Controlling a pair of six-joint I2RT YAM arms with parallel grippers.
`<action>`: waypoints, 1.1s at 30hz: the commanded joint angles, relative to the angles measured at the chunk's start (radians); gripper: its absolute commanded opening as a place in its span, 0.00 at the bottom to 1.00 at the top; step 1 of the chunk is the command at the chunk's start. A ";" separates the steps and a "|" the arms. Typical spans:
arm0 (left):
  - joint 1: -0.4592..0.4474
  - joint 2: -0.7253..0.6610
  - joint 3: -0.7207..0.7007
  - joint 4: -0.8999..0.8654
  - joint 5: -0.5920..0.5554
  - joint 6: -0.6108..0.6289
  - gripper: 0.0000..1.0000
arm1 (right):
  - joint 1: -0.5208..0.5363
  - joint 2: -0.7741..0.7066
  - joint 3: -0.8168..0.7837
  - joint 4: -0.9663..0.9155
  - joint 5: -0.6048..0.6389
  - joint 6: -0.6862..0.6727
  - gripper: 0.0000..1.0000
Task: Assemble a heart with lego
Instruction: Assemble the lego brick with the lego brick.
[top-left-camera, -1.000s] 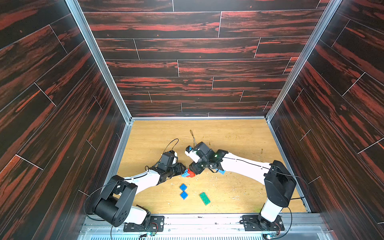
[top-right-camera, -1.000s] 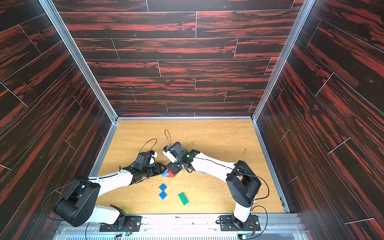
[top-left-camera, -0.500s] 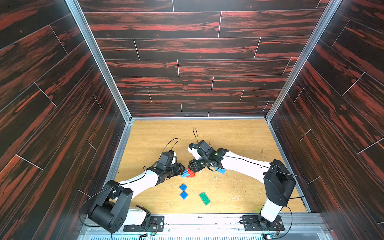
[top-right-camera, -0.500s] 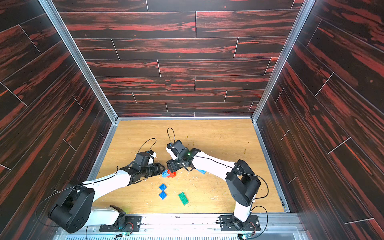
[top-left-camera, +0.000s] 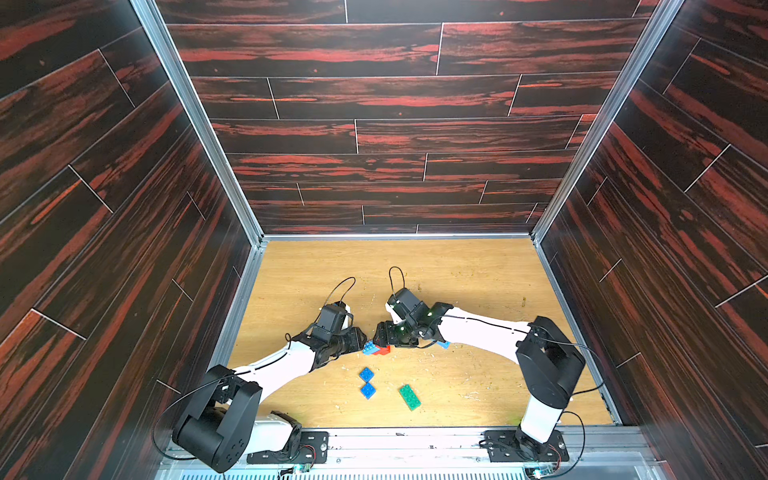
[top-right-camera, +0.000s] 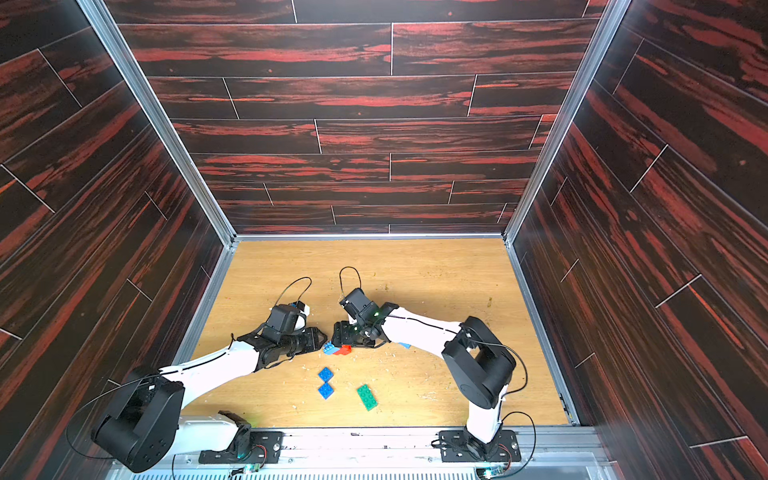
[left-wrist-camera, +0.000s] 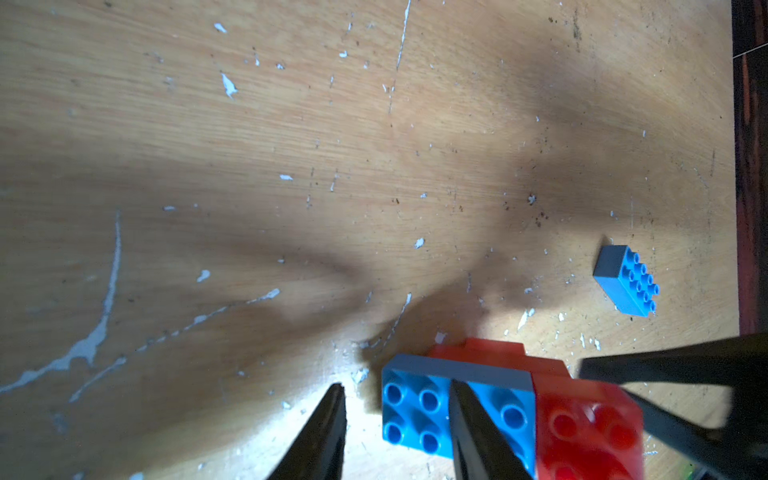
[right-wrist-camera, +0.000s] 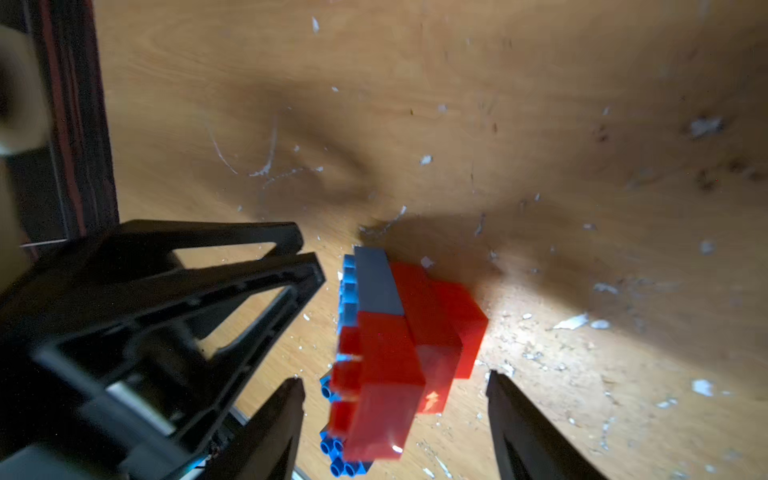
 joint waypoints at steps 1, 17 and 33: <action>-0.002 -0.023 0.017 -0.018 -0.006 0.018 0.45 | 0.006 0.011 -0.020 0.040 -0.045 0.071 0.71; -0.002 -0.016 0.021 -0.021 -0.001 0.018 0.45 | -0.004 0.035 -0.032 0.075 -0.039 0.104 0.67; -0.003 -0.040 0.056 -0.057 0.013 0.017 0.45 | -0.034 0.020 -0.099 0.139 -0.046 0.119 0.35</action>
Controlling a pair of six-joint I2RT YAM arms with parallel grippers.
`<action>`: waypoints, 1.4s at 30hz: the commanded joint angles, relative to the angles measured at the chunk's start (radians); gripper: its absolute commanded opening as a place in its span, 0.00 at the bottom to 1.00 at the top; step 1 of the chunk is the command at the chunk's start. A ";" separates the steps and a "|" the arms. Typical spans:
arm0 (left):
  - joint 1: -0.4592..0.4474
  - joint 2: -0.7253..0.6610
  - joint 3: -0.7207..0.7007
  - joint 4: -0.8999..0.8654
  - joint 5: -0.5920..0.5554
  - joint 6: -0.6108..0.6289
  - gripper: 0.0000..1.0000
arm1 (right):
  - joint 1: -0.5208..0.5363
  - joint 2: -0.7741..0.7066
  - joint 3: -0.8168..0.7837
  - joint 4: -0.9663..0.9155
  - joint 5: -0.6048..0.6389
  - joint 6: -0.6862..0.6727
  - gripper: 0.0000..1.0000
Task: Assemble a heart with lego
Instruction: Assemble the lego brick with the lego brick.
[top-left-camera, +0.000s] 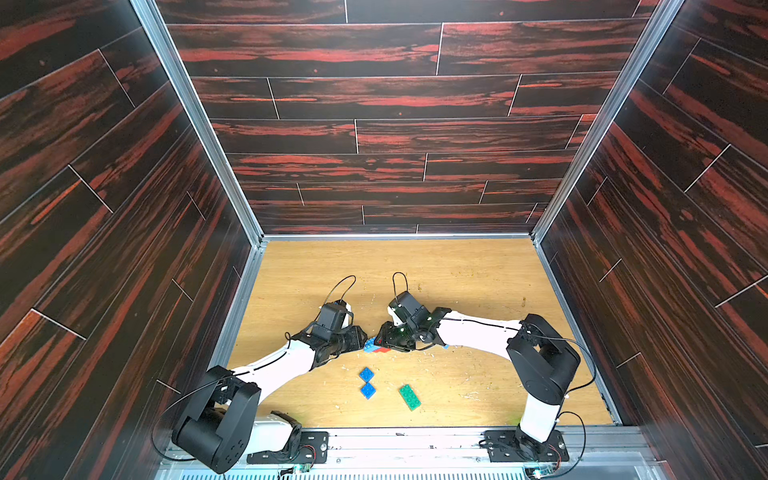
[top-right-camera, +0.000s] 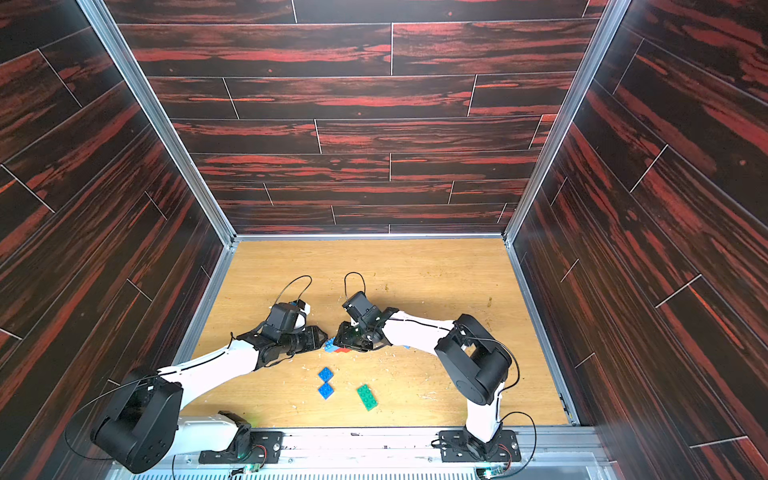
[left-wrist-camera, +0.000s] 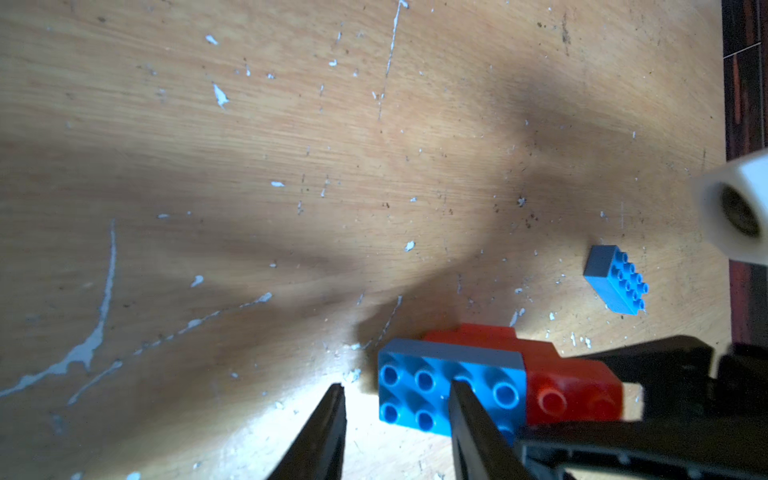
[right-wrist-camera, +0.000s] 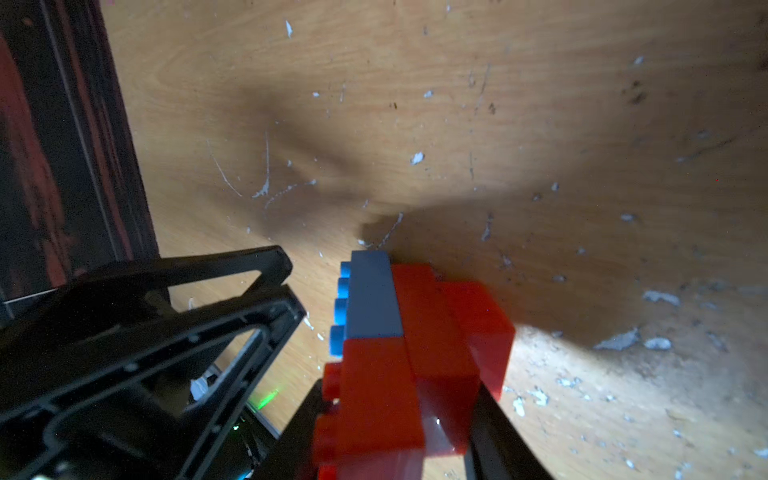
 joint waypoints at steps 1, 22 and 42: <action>-0.002 -0.041 0.035 -0.040 -0.002 0.012 0.45 | -0.014 -0.008 -0.053 0.012 -0.006 0.011 0.35; -0.005 -0.123 0.131 -0.170 -0.082 0.004 0.47 | -0.121 -0.115 -0.352 0.511 -0.127 0.139 0.64; -0.006 -0.130 0.167 -0.208 -0.105 0.019 0.48 | -0.138 -0.227 -0.396 0.356 -0.041 0.115 0.92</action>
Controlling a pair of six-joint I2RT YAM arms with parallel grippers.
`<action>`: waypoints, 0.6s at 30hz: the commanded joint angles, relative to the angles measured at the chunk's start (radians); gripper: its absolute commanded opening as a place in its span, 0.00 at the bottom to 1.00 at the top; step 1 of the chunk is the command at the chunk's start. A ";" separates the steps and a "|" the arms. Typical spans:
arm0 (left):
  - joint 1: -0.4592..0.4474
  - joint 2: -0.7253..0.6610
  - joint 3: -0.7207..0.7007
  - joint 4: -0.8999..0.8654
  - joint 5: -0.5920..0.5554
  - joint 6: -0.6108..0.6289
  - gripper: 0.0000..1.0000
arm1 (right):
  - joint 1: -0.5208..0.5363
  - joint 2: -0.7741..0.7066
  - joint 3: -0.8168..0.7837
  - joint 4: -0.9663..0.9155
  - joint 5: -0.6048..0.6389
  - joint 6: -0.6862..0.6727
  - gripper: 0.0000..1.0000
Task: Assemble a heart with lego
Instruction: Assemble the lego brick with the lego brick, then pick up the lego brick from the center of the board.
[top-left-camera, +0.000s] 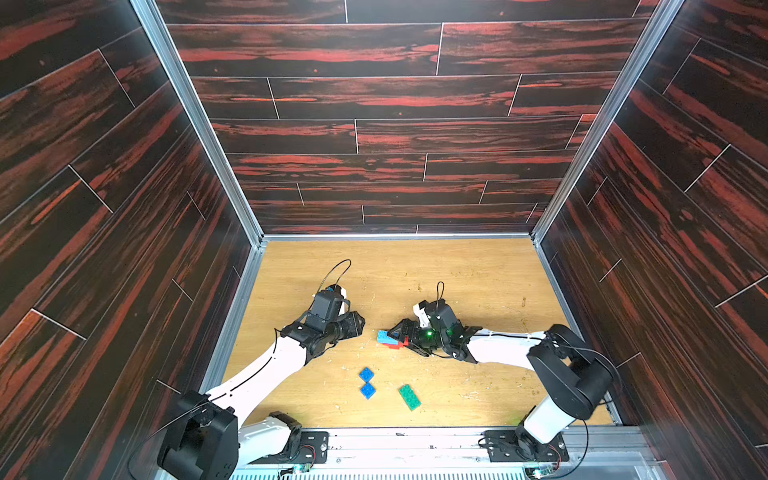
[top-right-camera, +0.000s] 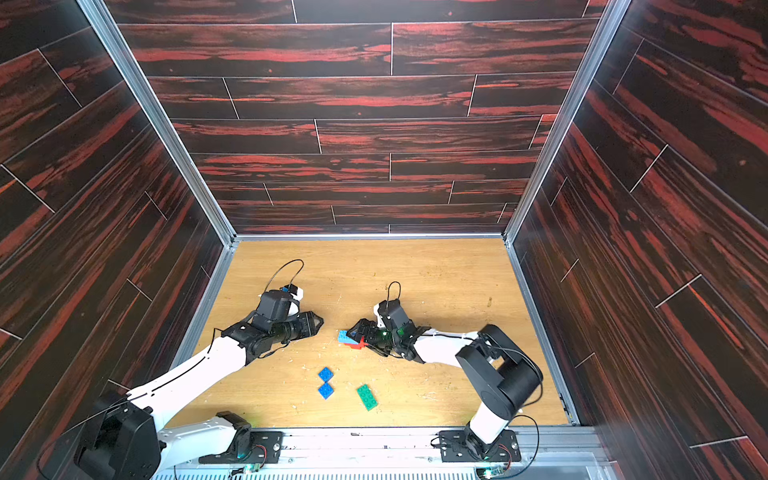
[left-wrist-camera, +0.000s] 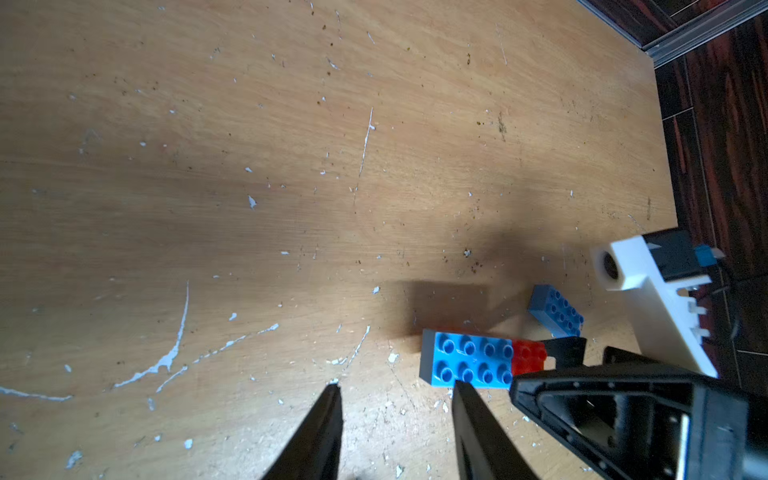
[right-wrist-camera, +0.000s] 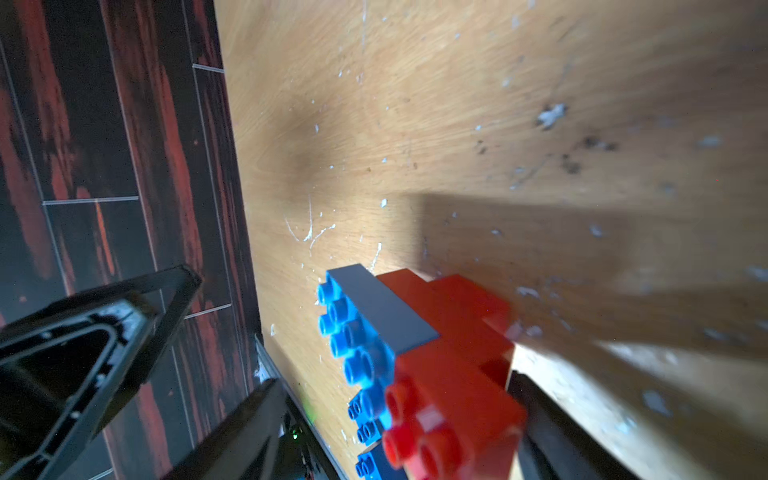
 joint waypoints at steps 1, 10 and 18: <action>-0.003 -0.009 0.030 -0.040 -0.025 0.018 0.49 | -0.013 -0.035 -0.004 -0.108 0.028 -0.036 0.93; -0.002 -0.081 0.003 -0.078 -0.074 0.009 0.51 | 0.004 -0.191 -0.005 -0.421 0.137 -0.211 0.95; -0.003 -0.167 -0.070 -0.090 -0.152 -0.023 0.60 | 0.319 -0.284 0.028 -0.736 0.366 -0.400 0.84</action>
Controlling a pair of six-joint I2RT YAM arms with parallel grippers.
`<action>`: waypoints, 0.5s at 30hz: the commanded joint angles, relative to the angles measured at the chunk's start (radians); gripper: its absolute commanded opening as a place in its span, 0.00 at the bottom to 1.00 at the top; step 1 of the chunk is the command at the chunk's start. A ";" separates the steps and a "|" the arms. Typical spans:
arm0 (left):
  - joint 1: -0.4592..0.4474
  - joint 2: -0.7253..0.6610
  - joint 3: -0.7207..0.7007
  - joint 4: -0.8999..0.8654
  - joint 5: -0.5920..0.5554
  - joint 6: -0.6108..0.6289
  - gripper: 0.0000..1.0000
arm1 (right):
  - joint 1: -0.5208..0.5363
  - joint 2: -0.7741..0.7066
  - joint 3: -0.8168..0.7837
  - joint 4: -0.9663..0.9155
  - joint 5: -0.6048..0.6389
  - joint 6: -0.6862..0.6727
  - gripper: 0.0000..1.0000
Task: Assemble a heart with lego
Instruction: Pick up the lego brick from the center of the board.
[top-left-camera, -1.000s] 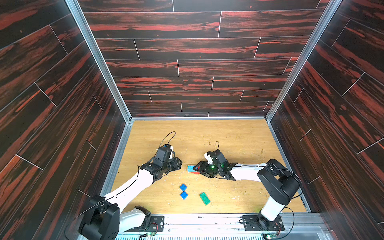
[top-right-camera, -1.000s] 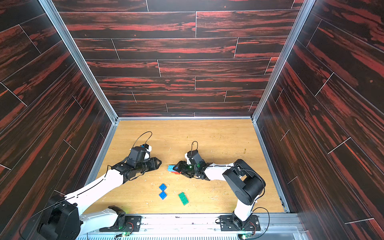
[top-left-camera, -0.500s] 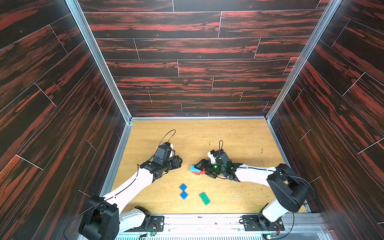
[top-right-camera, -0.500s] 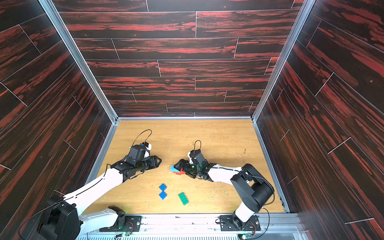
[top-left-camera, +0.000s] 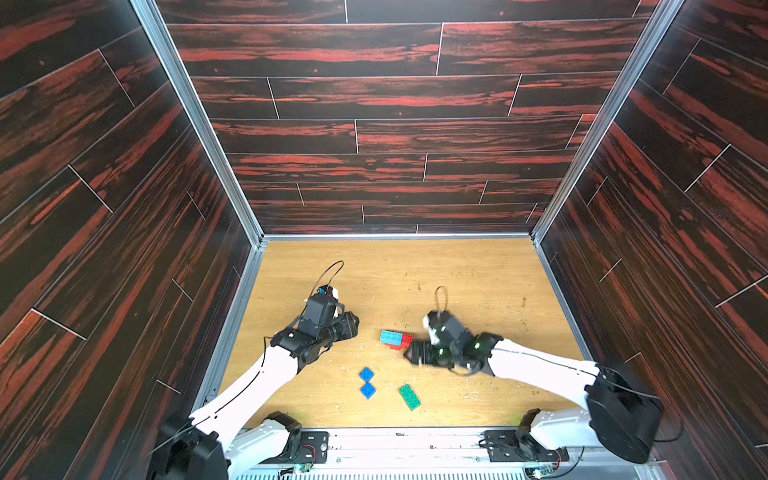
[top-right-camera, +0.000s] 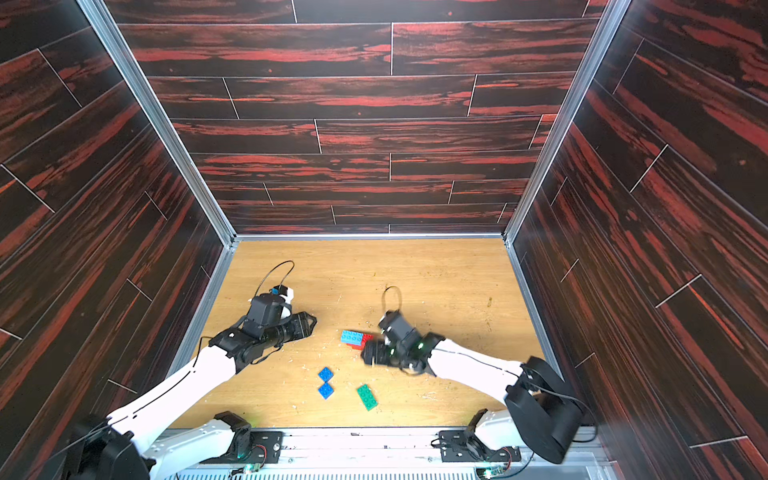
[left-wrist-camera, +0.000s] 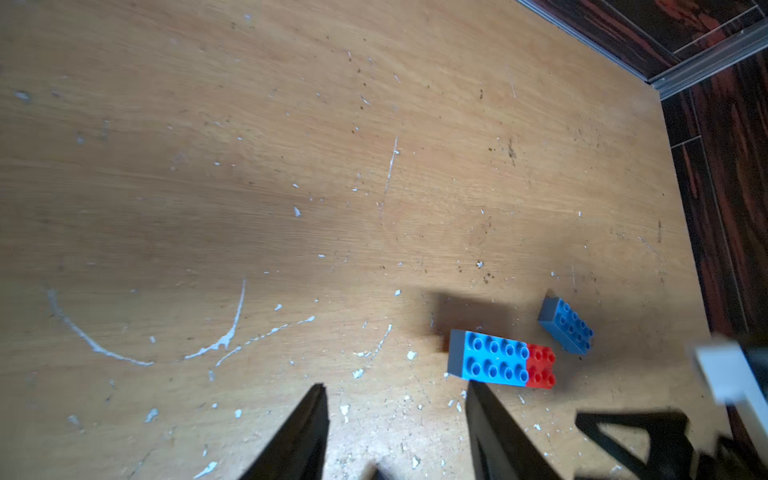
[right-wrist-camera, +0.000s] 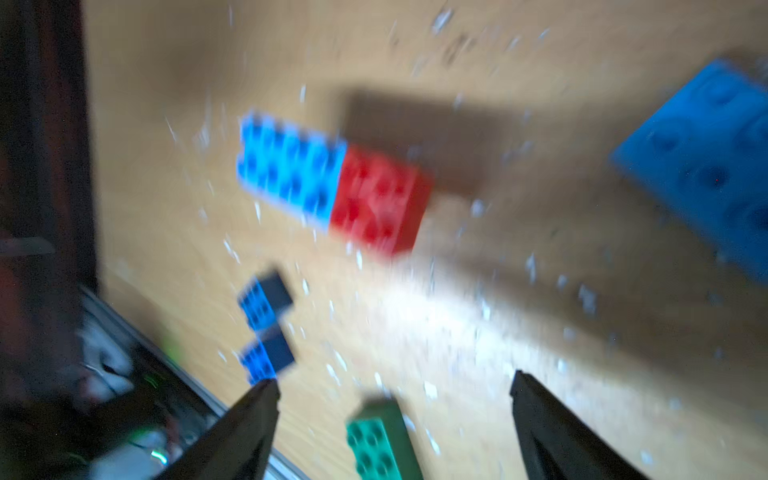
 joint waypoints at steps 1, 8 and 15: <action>-0.004 -0.035 -0.035 -0.022 -0.057 -0.014 0.61 | 0.150 -0.006 0.029 -0.182 0.114 -0.108 0.82; -0.001 -0.032 -0.044 -0.015 -0.083 -0.031 0.64 | 0.299 0.105 0.082 -0.232 0.199 -0.141 0.72; -0.001 -0.047 -0.055 -0.013 -0.099 -0.037 0.65 | 0.300 0.203 0.117 -0.229 0.231 -0.205 0.64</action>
